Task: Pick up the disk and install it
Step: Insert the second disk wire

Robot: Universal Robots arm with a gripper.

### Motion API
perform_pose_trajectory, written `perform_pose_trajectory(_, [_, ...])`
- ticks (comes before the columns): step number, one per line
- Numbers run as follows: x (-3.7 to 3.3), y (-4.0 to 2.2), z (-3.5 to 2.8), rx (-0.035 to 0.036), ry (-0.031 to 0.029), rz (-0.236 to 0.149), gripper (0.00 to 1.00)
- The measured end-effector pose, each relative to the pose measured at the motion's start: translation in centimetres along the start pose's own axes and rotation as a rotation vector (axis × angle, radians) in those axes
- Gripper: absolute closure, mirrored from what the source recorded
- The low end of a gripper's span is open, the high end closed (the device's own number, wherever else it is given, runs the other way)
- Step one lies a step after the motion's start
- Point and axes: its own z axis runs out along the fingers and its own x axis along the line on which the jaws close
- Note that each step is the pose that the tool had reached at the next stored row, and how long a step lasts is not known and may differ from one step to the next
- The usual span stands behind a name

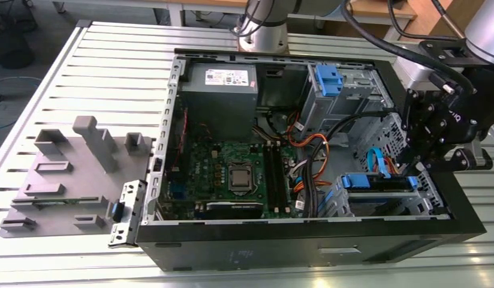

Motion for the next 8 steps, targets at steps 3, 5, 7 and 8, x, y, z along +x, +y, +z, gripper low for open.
perform_pose_trajectory(3, [0.00,0.00,-0.02,-0.0001,-0.0009,0.000,0.71])
perform_pose_trajectory(5, [0.00,0.00,0.01,-0.0010,-0.0193,0.001,0.71])
perform_pose_trajectory(7, [0.01,0.00,0.03,-0.0043,-0.0406,0.001,0.71])
perform_pose_trajectory(8, [0.01,0.00,0.03,-0.0058,-0.0460,0.001,0.71])
